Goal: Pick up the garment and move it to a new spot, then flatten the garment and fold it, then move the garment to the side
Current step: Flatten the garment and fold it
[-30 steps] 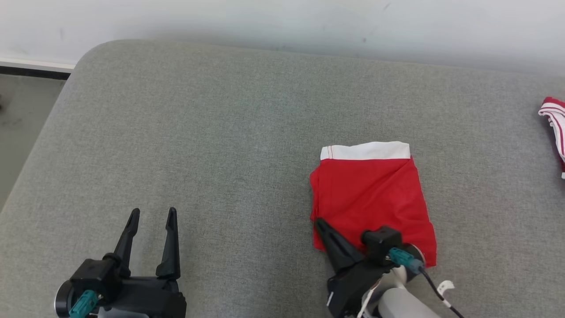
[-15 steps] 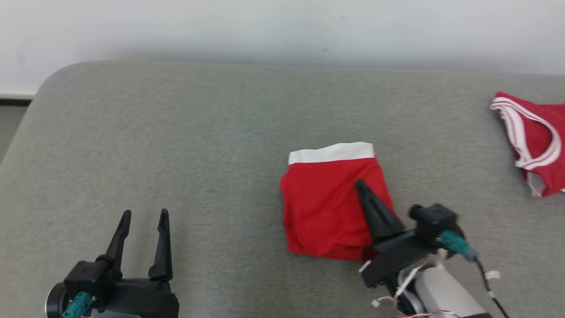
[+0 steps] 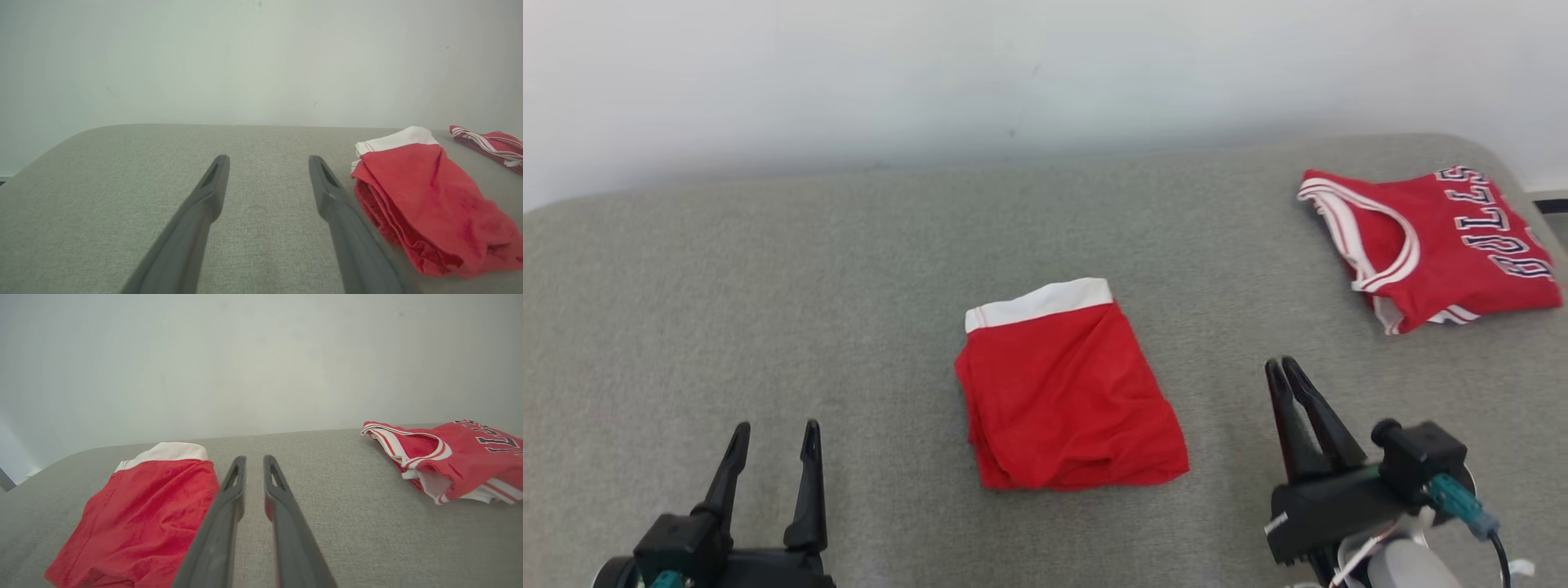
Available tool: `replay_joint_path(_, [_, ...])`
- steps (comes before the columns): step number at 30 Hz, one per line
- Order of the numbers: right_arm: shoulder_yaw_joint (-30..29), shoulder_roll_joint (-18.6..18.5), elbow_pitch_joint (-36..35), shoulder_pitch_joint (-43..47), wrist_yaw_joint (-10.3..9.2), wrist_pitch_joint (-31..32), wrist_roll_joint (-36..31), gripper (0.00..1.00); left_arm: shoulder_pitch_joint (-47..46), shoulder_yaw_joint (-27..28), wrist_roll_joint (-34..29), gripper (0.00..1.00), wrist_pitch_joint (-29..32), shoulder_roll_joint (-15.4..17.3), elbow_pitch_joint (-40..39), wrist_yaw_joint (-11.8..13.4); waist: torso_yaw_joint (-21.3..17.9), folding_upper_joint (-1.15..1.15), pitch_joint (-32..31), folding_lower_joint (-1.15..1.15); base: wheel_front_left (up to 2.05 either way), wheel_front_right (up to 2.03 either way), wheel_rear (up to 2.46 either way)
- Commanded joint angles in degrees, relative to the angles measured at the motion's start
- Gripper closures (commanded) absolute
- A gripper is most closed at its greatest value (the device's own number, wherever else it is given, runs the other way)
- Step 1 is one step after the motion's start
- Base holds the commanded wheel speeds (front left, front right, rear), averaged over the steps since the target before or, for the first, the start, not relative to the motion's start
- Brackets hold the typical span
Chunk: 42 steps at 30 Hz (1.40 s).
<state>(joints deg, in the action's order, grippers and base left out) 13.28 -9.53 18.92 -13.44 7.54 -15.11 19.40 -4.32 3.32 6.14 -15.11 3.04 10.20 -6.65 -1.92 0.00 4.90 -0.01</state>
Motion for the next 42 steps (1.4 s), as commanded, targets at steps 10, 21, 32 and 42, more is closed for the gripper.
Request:
replay_joint_path(10, [-2.9,-0.7,-2.1,5.9,-0.14,0.0,-0.9,0.00,3.5,1.3,-1.1,0.00,0.0,0.4,-0.9,-0.3,-1.5,0.00,-4.2,0.01,0.00,0.00,0.00])
replay_joint_path(21, [-5.0,-1.4,-0.9,7.5,-0.14,0.0,-1.2,0.00,6.7,2.5,-1.0,0.00,0.0,0.4,-2.8,-0.2,-0.3,0.00,-5.0,0.01,0.00,0.00,0.00])
replay_joint_path(32, [-3.5,-1.6,0.4,7.0,-0.14,0.0,-2.0,0.00,8.2,1.4,1.7,0.00,0.0,0.4,-5.1,-0.7,0.9,0.00,-5.1,0.01,0.00,0.00,0.00])
replay_joint_path(42, [-4.7,0.1,-2.3,9.7,-0.14,0.0,-2.8,0.00,7.8,0.9,3.2,0.00,0.0,0.7,-4.7,-0.7,1.2,0.00,-4.9,0.01,0.00,0.00,0.00])
